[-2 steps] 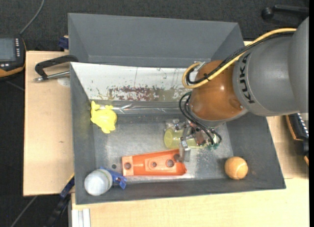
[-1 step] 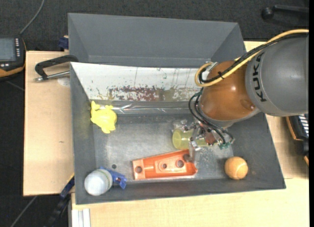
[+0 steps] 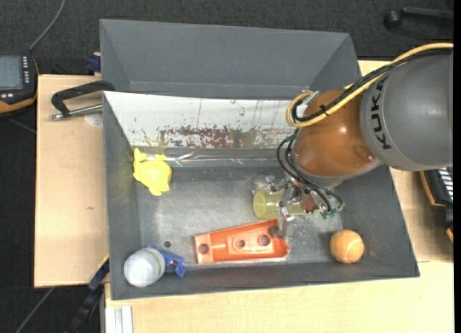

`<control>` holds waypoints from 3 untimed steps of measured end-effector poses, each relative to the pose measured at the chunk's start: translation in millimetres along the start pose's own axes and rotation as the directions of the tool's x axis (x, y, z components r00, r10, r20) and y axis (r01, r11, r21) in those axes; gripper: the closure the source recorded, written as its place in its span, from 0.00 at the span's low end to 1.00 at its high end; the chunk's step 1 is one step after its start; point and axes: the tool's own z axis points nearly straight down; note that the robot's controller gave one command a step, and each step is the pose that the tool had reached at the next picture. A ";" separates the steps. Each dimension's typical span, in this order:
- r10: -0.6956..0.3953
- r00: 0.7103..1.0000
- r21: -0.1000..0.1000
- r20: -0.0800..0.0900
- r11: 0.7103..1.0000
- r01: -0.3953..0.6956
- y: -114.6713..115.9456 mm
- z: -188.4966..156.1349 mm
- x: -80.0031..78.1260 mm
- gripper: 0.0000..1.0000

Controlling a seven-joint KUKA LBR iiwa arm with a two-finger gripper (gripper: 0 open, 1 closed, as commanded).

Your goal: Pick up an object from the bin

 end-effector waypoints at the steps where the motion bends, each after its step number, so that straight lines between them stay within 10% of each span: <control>1: -0.022 1.000 -0.002 0.001 1.000 0.022 -6.6 0.7 -4.9 1.00; 2: -0.055 0.999 -0.001 0.003 0.999 0.055 -34.2 0.2 -39.1 1.00; 3: -0.054 0.999 -0.002 0.003 0.999 0.054 -34.2 0.2 -39.1 1.00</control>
Offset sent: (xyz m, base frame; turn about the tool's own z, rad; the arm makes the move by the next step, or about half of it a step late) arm 0.0457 -0.0223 -0.0029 -0.0569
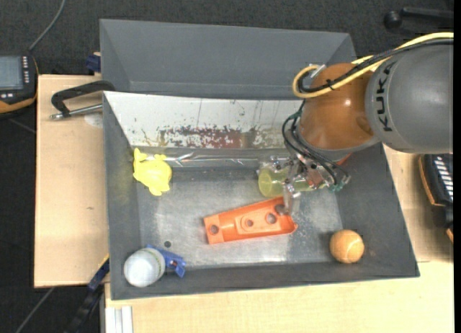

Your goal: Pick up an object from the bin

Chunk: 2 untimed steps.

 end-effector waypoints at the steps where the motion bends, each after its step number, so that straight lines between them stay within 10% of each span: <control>1: 0.000 1.000 0.000 0.000 1.000 0.000 0.0 0.0 0.0 1.00; 2: 0.000 1.000 0.000 0.000 1.000 0.000 0.0 0.0 0.0 1.00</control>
Offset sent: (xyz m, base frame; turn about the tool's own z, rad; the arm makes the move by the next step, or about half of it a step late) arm 0.0000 0.0000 0.0000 0.0000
